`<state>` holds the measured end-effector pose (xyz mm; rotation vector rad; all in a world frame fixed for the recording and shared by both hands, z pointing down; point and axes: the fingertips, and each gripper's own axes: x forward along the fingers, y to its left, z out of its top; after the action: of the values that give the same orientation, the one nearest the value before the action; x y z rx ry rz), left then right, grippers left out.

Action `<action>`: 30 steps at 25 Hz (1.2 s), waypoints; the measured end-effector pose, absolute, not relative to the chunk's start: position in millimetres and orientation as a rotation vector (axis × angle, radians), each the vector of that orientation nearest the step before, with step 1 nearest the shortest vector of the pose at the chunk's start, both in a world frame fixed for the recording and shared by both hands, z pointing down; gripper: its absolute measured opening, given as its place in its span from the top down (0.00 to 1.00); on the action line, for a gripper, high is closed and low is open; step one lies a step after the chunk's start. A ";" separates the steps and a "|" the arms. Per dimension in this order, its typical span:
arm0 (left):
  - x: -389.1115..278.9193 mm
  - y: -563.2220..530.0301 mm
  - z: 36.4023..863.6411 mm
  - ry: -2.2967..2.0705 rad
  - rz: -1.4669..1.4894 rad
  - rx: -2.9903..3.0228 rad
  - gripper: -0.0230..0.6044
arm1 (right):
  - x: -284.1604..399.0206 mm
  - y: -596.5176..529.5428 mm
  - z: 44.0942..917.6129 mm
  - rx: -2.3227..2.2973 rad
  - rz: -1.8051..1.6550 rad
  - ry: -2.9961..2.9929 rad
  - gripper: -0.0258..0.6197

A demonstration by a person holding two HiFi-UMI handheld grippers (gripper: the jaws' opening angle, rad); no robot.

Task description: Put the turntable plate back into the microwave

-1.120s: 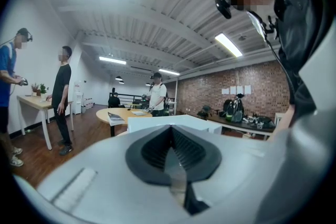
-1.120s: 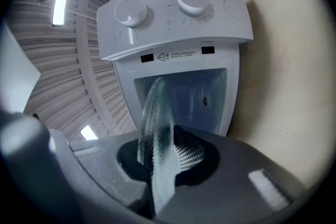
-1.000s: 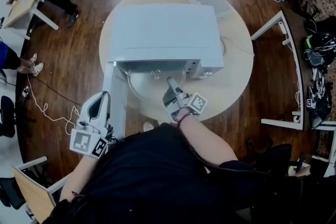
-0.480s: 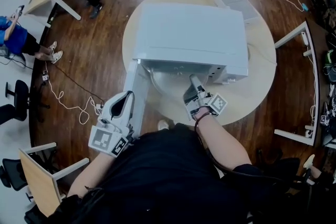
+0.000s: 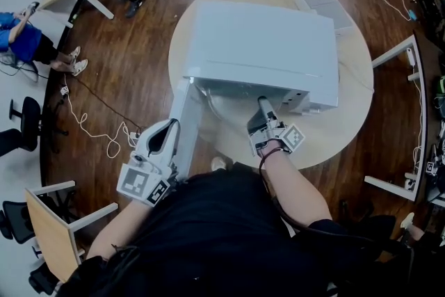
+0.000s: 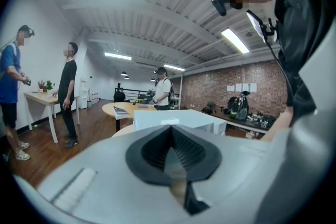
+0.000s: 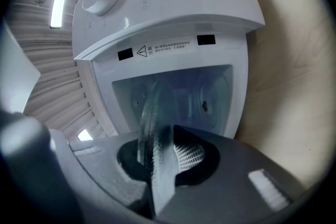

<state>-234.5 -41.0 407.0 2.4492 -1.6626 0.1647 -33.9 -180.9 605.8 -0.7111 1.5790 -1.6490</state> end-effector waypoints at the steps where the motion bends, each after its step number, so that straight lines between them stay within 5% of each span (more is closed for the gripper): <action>1: -235.5 -40.4 407.5 -1.662 0.164 2.446 0.95 | -34.3 -182.6 605.3 -0.712 -1.646 1.578 0.90; 30: -249.3 -38.0 417.0 -1.662 0.173 2.405 0.96 | -43.1 -217.4 609.9 -0.774 -1.610 1.529 0.89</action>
<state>-249.3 -38.0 417.0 2.4048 -1.6618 0.1728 -43.1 -217.4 609.9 -0.7740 1.5286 -1.6098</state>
